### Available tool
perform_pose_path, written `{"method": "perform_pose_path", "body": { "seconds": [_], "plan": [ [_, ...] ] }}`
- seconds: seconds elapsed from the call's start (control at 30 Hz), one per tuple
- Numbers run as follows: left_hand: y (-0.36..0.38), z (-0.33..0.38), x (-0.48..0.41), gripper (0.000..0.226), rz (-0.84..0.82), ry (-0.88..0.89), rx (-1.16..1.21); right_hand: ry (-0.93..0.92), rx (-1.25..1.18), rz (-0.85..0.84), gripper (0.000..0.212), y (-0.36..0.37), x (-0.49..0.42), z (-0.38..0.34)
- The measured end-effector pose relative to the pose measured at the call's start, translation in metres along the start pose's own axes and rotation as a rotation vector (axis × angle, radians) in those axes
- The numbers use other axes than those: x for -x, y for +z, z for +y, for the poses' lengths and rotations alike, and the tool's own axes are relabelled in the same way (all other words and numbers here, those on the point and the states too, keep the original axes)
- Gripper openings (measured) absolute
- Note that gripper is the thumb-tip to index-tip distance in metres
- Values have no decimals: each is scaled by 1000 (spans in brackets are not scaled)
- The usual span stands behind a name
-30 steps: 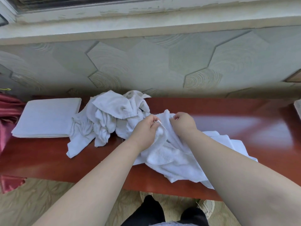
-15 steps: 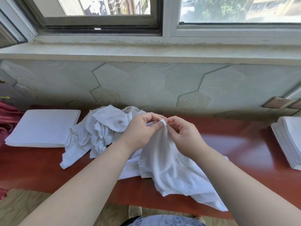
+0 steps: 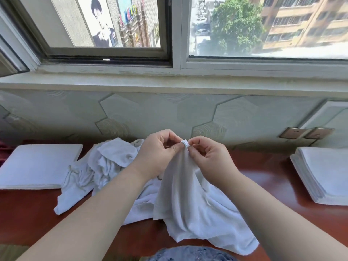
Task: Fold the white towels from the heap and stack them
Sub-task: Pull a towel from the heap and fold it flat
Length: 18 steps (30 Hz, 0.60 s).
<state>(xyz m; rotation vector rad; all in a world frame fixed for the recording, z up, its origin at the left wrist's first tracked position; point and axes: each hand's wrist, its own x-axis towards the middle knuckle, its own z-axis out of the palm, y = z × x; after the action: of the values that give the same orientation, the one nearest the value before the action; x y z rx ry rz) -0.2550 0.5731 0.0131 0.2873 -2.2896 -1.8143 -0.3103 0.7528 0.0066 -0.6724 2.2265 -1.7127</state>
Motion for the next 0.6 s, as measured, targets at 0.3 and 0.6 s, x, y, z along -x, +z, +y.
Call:
{"method": "perform_pose_path", "body": {
  "seconds": [0.3,0.6],
  "plan": [
    [7,-16,-15,21,52,-59,-72,295,640,-306,7,-28,12,91],
    [-39,-37,-20,20,194,-52,-271,357,961,-253,26,-17,41,182]
  ]
}}
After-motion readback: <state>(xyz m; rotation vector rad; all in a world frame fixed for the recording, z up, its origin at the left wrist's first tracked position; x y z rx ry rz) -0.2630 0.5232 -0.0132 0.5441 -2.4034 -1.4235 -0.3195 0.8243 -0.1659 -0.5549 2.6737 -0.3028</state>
